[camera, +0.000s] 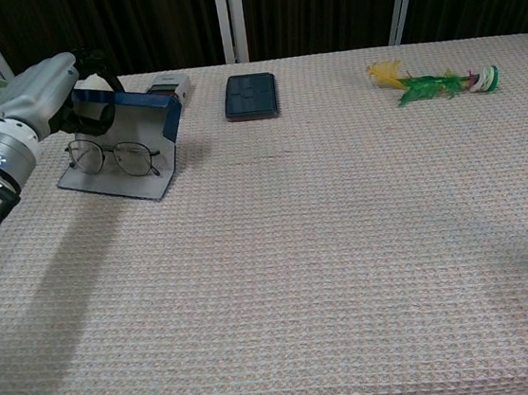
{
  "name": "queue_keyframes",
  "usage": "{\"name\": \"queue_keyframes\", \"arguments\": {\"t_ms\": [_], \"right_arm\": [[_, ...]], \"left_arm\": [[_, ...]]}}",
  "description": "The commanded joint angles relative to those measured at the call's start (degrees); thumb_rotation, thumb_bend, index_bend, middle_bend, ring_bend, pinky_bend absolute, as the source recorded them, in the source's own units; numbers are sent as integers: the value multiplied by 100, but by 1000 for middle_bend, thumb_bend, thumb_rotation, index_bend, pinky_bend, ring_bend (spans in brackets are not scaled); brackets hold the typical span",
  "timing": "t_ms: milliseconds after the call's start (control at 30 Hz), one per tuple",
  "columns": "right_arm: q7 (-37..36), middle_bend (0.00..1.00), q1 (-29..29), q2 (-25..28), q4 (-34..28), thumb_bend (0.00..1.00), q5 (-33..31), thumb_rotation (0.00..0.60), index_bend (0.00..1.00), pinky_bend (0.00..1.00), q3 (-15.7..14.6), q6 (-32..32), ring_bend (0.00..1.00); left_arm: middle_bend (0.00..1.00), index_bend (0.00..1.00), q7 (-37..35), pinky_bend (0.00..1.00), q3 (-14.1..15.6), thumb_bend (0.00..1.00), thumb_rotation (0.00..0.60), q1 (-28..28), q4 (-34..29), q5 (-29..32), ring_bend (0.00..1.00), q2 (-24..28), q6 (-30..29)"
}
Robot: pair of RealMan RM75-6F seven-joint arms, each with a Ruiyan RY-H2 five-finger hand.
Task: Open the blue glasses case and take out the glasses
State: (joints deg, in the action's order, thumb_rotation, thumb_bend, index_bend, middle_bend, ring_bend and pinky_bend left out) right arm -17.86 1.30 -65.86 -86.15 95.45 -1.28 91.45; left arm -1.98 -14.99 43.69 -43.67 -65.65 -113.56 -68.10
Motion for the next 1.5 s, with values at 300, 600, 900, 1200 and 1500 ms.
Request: {"name": "queue_keyframes", "arguments": {"t_ms": [300,600,900,1200,1500], "right_arm": [[-25,238,-9,-4,24,231,-19,600,210,165,-2,-8,67],[-37,238,-3,-13,40,231,-18,600,211,166,1,-14,67],[-30,237,-2,-4,29,231,31,600,211,171,-2,21,67],[-40,237,23,-51,55,231,73,600,213,171,-16,3,67],[-32,237,-8,-32,40,230,71,600,213,171,-25,53,67]], "left_arm": [[67,352,-8,120,-221,508,600,56,54,-61,51,-11,390],[61,192,734,119,-438,489,600,-42,-838,408,51,515,864],[37,165,1150,119,-144,491,600,-372,-2026,168,51,1315,709],[40,386,2347,117,402,437,600,-447,-3040,302,51,1990,1113],[41,398,2809,117,343,405,600,-293,-2766,710,51,1664,1207]]}}
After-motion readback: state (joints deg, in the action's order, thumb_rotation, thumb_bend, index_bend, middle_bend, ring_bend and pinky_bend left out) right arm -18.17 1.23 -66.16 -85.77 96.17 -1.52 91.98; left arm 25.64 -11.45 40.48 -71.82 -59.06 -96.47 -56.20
